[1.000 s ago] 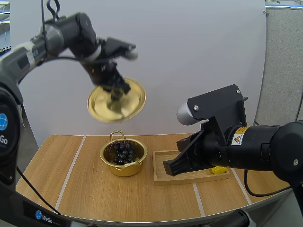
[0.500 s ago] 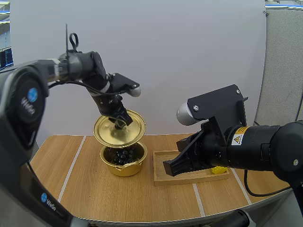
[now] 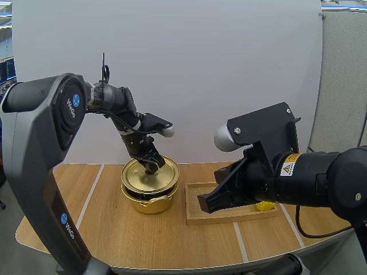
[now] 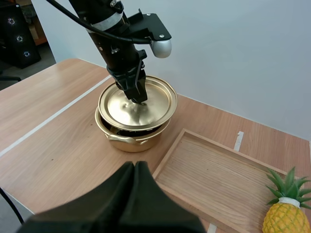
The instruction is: Open the pot, put the grape inside, and close it
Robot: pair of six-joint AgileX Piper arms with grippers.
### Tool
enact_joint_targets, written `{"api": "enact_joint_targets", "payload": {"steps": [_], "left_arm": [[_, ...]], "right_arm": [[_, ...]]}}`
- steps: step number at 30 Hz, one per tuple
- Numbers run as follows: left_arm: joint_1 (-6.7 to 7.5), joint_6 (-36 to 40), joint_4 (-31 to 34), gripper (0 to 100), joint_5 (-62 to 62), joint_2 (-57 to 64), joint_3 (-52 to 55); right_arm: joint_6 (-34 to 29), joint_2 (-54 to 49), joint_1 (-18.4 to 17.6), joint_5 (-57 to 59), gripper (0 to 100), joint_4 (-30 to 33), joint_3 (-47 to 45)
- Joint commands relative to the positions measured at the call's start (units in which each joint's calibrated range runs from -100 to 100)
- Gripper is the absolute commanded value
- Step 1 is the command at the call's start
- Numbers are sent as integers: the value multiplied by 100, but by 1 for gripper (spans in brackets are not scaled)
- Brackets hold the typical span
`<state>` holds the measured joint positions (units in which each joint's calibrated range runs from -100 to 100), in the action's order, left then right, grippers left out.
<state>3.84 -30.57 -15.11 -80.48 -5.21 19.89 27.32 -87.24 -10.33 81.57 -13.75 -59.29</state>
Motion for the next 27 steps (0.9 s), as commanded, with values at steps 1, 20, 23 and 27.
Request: {"api": "enact_joint_targets", "payload": {"steps": [1, 20, 23, 27], "left_arm": [[13, -16, -176, 0, 31, 15, 10], [13, -32, 4, 0, -357, 15, 10], [13, -32, 45, 0, -432, 15, 10], [13, -32, 101, 0, -401, 10, 129]], "right_arm": [[68, -47, 17, -106, 0, -17, -18], [68, -47, 17, -74, 0, -17, -18], [68, -47, 17, -74, 0, -17, -18], [68, -47, 17, -74, 0, -17, -18]]}}
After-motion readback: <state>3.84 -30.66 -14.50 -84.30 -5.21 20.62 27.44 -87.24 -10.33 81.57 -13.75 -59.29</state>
